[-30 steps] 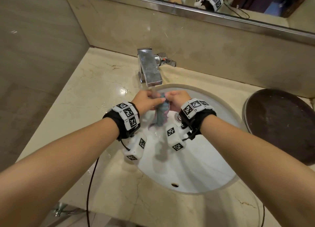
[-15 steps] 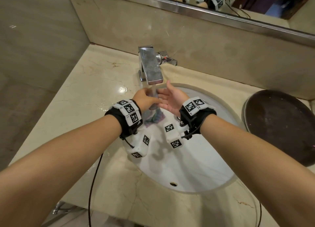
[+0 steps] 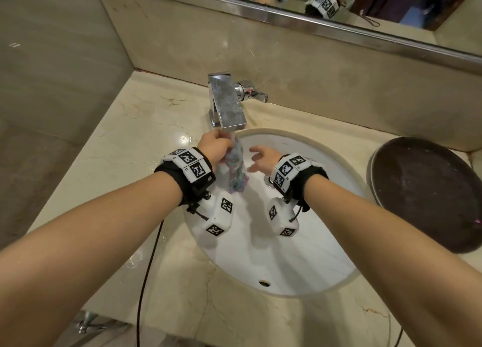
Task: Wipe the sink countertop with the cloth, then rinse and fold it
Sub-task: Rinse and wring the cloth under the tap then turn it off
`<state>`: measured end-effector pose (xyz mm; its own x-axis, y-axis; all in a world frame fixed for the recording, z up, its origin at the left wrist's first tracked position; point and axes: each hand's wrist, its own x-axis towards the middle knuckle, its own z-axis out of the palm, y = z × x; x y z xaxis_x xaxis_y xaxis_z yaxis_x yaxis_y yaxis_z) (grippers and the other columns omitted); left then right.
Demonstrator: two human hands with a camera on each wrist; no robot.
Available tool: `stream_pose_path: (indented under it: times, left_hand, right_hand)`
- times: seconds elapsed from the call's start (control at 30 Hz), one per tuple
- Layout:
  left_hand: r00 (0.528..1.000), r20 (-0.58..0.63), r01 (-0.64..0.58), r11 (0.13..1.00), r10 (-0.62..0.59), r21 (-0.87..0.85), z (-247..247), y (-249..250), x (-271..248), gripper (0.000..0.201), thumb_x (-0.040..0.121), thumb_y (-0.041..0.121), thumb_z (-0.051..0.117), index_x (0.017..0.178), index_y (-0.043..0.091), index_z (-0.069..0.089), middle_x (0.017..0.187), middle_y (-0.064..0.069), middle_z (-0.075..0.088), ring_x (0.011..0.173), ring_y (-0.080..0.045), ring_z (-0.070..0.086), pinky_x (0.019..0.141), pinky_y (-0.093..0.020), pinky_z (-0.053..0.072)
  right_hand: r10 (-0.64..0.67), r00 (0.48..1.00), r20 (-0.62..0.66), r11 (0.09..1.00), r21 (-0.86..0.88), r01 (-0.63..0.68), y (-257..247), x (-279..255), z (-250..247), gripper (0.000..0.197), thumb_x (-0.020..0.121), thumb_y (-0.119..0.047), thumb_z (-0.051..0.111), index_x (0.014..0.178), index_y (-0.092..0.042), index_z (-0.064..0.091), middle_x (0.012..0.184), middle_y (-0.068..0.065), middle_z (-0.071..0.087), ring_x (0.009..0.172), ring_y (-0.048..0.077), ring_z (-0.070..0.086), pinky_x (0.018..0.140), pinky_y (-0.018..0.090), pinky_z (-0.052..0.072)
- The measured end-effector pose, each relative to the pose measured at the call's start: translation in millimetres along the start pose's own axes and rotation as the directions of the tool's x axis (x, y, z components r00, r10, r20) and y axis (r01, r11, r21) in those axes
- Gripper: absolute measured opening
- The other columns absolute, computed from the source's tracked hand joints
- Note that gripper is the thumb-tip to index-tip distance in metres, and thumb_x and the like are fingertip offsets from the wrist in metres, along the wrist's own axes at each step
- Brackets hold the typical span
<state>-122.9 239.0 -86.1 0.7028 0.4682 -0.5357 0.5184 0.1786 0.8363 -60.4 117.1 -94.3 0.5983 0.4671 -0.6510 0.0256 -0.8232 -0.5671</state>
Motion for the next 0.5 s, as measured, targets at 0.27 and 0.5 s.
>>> stream_pose_path:
  times: [0.27, 0.5]
  left_hand:
    - [0.985, 0.152, 0.099, 0.985, -0.077, -0.143, 0, 10, -8, 0.024, 0.087, -0.004, 0.041, 0.095, 0.013, 0.057, 0.086, -0.005, 0.059, 0.070, -0.014, 0.058, 0.049, -0.021, 0.049]
    - [0.984, 0.033, 0.174, 0.984, -0.173, -0.023, -24, -5, -4, 0.022, 0.086, -0.007, 0.042, 0.088, 0.009, 0.057, 0.080, -0.005, 0.057, 0.067, -0.015, 0.055, 0.043, -0.022, 0.051]
  right_hand:
    - [-0.056, 0.994, -0.097, 0.986, 0.154, 0.071, 7, 8, 28, 0.059, 0.078, -0.007, 0.071, 0.133, -0.007, 0.050, 0.130, 0.015, 0.059, 0.121, 0.030, 0.055, 0.100, 0.034, 0.042]
    - [0.009, 0.984, -0.176, 0.964, 0.263, 0.038, 10, 15, 21, 0.025, 0.086, -0.003, 0.058, 0.069, -0.020, 0.051, 0.065, 0.000, 0.056, 0.063, 0.016, 0.054, 0.052, 0.020, 0.041]
